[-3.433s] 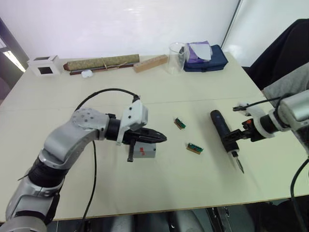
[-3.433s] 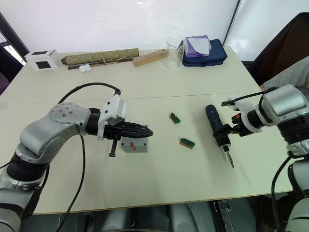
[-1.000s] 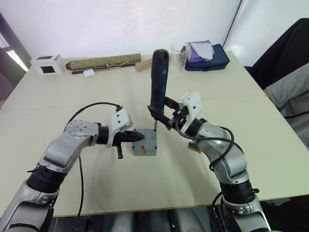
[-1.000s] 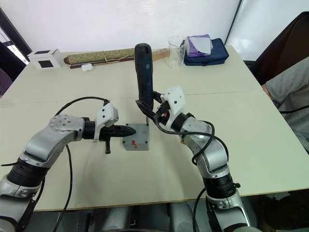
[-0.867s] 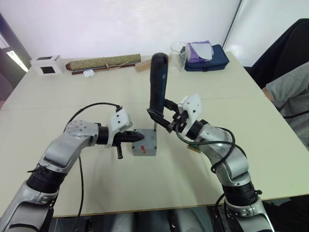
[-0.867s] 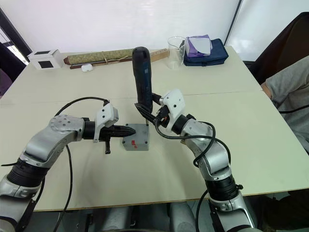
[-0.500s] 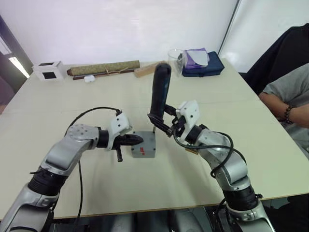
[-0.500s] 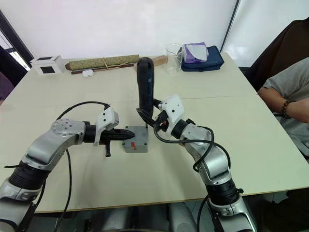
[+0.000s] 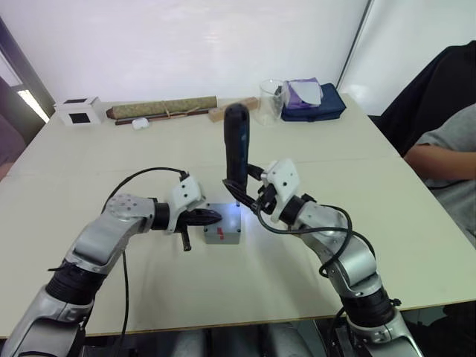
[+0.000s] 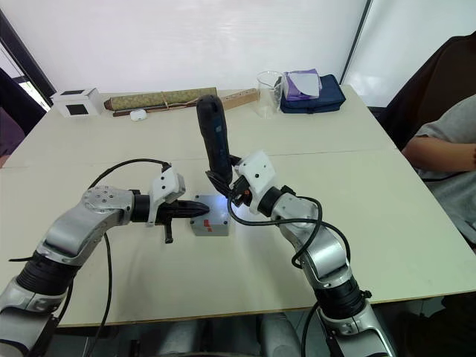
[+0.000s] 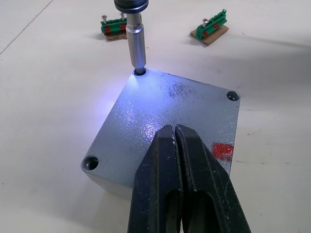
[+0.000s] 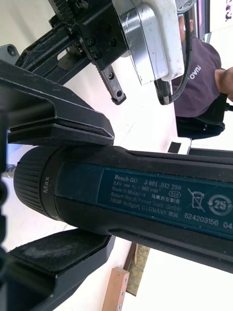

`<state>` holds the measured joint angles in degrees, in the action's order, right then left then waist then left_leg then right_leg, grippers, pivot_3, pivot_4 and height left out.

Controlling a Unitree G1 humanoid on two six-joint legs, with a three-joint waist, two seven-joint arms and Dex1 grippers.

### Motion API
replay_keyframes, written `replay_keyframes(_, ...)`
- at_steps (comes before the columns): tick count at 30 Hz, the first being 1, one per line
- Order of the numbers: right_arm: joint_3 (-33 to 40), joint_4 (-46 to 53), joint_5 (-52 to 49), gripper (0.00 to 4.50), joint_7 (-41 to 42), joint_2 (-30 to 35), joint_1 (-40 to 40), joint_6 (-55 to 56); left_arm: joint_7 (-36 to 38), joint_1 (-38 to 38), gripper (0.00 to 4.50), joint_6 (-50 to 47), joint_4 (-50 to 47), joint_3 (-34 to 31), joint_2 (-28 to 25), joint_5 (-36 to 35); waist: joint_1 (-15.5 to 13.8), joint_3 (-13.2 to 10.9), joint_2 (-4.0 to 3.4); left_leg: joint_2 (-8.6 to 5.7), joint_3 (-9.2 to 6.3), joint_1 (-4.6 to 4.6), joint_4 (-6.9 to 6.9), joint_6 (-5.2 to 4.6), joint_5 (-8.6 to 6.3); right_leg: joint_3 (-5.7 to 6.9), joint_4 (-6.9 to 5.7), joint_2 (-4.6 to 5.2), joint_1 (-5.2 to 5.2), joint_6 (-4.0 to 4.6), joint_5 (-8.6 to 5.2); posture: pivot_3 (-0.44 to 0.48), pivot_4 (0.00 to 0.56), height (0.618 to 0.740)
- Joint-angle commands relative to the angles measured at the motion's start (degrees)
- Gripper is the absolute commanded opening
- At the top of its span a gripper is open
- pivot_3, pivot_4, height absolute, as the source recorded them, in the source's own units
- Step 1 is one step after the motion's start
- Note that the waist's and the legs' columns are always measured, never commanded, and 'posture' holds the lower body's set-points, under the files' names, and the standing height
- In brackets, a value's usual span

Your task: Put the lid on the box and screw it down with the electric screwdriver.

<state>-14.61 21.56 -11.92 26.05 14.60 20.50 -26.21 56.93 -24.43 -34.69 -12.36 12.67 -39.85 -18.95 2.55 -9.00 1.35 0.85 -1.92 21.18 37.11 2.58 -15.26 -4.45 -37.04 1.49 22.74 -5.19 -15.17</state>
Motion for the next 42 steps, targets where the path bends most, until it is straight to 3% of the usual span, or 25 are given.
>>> replay_keyframes(1, -1.9, -3.3, 1.0, 2.13, 0.5, 1.0, -2.0, -4.9, 0.0, 1.2, 0.0, -1.5, -0.5, 1.4, -0.1, 0.8, 0.0, 0.0, 0.0, 0.0, 0.0, 0.0, -0.01, 0.0, 0.0, 0.0, 0.01, 0.01, 0.0, 0.0, 0.0, 0.0, 0.15, 0.74)
replay_keyframes(10, -1.3, -1.3, 0.5, 2.13, 0.5, 0.9, -0.9, -5.8, 0.0, 0.7, 0.0, -1.0, 0.3, 1.5, 0.3, 1.0, 0.0, 0.0, -0.01, 0.02, -0.01, 0.03, -0.03, 0.0, 0.0, 0.0, 0.06, 0.05, 0.03, -0.09, -0.07, 0.0, 0.15, 0.74)
replay_keyframes(12, 1.9, 2.6, -2.7, 2.13, 0.7, 0.7, 3.0, -8.8, -0.1, 0.8, 0.0, -0.9, 0.5, 1.4, 0.5, 1.0, 0.0, 0.0, -0.04, 0.02, -0.01, 0.05, -0.04, 0.0, 0.0, 0.01, 0.08, 0.06, 0.03, -0.09, -0.07, 0.0, 0.15, 0.74)
replay_keyframes(17, 16.8, 9.7, -15.6, 2.13, -1.2, 2.8, 21.3, -24.3, 1.1, 0.6, 0.0, -0.3, 1.6, -0.9, 1.6, -1.6, -0.2, -0.7, -0.22, 0.02, 0.03, 0.41, 0.0, 0.01, 0.0, -0.02, -0.02, 0.1, 0.46, 0.13, 0.11, 0.0, 0.15, 0.74)
replay_keyframes(20, 31.1, 6.6, -26.5, 2.13, -6.4, 3.4, 30.8, -35.8, -2.6, -1.5, 0.0, 2.1, 3.2, -7.5, 7.2, -5.8, -0.4, -0.8, -0.37, -0.01, -0.04, 0.98, 0.01, 0.01, 0.01, 0.06, -0.03, 0.08, 0.94, 0.1, 0.12, 0.0, 0.15, 0.74)
replay_keyframes(23, 40.3, 3.6, -32.1, 2.13, -10.5, 5.5, 35.2, -45.5, -2.1, -2.4, 0.0, 1.3, 1.3, -9.7, 8.2, -8.3, -0.6, -0.8, -0.26, 0.0, -0.19, 1.89, 0.08, 0.01, 0.01, 0.21, -0.15, 0.1, 1.79, -0.21, 0.35, 0.0, 0.15, 0.74)
replay_keyframes(26, 45.8, 0.6, -33.9, 2.13, -13.6, 9.7, 38.0, -54.5, 0.6, -4.8, 0.0, -2.6, -0.5, -10.0, 6.6, -11.8, -0.4, -0.9, -0.32, 0.0, -0.16, 2.16, 0.0, 0.01, 0.01, 0.22, -0.07, 0.16, 2.05, -0.18, 0.34, 0.0, 0.15, 0.74)
replay_keyframes(28, 46.8, -0.4, -33.8, 2.13, -14.9, 11.8, 39.0, -58.4, 1.2, -6.1, 0.0, -4.6, -0.8, -10.1, 6.0, -13.4, -0.3, -1.0, -0.53, -0.05, -0.1, 2.28, -0.01, 0.01, 0.01, 0.18, -0.06, 0.27, 2.17, -0.19, 0.34, 0.0, 0.15, 0.74)
replay_keyframes(31, 35.4, -15.2, -34.2, 2.13, -11.9, 33.6, 29.1, -65.6, 8.6, -9.8, 0.0, -7.1, -5.4, -7.1, 2.5, -16.8, -0.4, -1.3, -0.66, -0.2, 0.01, 2.28, 0.02, 0.0, 0.0, 0.11, -0.02, 0.3, 2.17, -0.21, 0.34, 0.0, 0.15, 0.74)
replay_keyframes(33, 31.9, -19.5, -35.5, 2.13, -8.4, 40.1, 24.3, -66.3, 11.2, -10.5, 0.0, -8.1, -6.9, -5.4, 2.2, -18.6, -1.4, -1.3, -0.31, -0.21, -0.13, 2.25, 0.0, -0.04, -0.02, 0.31, 0.21, 0.25, 1.95, -0.2, 0.29, 0.0, 0.15, 0.74)
replay_keyframes(37, 26.5, -20.3, -34.1, 2.13, -3.2, 45.3, 19.8, -64.9, 11.2, -10.0, 0.0, -5.3, -5.7, -1.9, 2.4, -14.8, 0.2, -1.8, -1.1, -0.14, 0.33, 2.24, 0.04, -0.3, -0.16, -0.07, 0.61, 0.17, 1.93, -0.41, 0.4, 0.0, 0.15, 0.74)
replay_keyframes(42, 21.7, -21.9, -35.7, 2.13, 4.8, 50.9, 15.6, -66.3, 10.3, -9.3, 0.0, -3.4, -6.3, -0.1, 3.0, -12.9, 0.7, -2.0, -1.21, -0.05, 0.3, 2.22, 0.04, -0.31, -0.16, -0.17, 0.42, -0.03, 2.06, -0.49, 0.44, 0.0, 0.15, 0.74)
